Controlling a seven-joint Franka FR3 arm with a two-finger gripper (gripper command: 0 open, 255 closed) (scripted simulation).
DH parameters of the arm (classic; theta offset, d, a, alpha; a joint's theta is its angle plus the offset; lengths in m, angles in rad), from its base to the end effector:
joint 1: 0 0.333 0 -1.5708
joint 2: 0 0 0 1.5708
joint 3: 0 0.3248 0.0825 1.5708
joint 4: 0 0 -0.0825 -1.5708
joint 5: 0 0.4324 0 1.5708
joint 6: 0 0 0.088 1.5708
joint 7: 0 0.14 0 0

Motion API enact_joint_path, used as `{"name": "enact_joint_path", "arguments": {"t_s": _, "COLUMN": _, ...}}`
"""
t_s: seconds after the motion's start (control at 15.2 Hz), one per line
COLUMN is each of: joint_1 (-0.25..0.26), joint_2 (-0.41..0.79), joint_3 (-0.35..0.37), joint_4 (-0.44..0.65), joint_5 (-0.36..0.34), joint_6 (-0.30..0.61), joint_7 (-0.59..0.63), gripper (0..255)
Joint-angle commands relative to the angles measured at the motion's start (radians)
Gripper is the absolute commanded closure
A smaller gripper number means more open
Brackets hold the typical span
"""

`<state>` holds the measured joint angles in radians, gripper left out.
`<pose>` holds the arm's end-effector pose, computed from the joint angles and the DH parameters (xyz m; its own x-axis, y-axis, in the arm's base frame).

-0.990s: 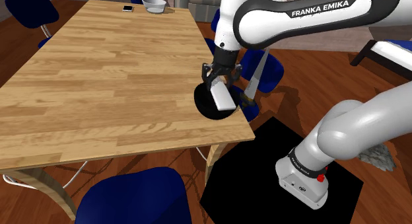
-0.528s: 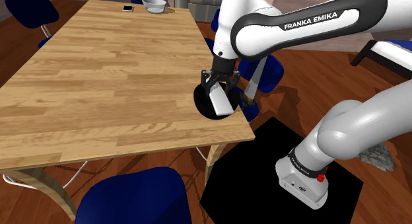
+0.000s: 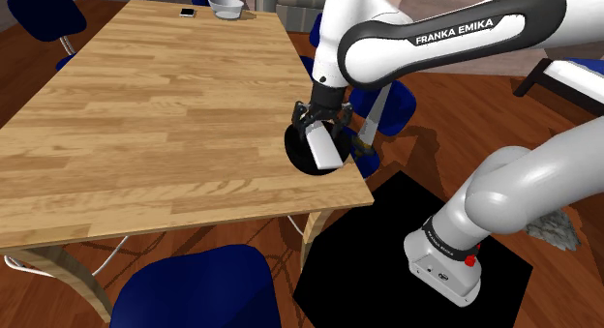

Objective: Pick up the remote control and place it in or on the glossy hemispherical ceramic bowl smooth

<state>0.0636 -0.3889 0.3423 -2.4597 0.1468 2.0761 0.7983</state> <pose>0.4225 0.1889 0.3798 0.8828 -0.4698 -0.0074 -0.4697 -0.8828 0.0076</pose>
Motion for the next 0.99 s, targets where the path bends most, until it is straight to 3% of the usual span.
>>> {"name": "enact_joint_path", "arguments": {"t_s": 0.0, "joint_1": 0.0, "joint_2": 0.0, "joint_3": 0.0, "joint_4": 0.0, "joint_5": 0.0, "joint_6": 0.0, "joint_7": 0.0, "gripper": 0}}
{"name": "enact_joint_path", "arguments": {"t_s": 0.13, "joint_1": 0.0, "joint_2": 0.0, "joint_3": 0.0, "joint_4": 0.0, "joint_5": 0.0, "joint_6": -0.001, "joint_7": 0.0, "gripper": 0}}
{"name": "enact_joint_path", "arguments": {"t_s": 0.4, "joint_1": -0.001, "joint_2": -0.04, "joint_3": -0.017, "joint_4": 0.097, "joint_5": -0.003, "joint_6": -0.137, "joint_7": -0.003, "gripper": 0}}
{"name": "enact_joint_path", "arguments": {"t_s": 0.92, "joint_1": -0.001, "joint_2": -0.04, "joint_3": -0.017, "joint_4": 0.097, "joint_5": -0.003, "joint_6": -0.137, "joint_7": -0.003, "gripper": 0}}
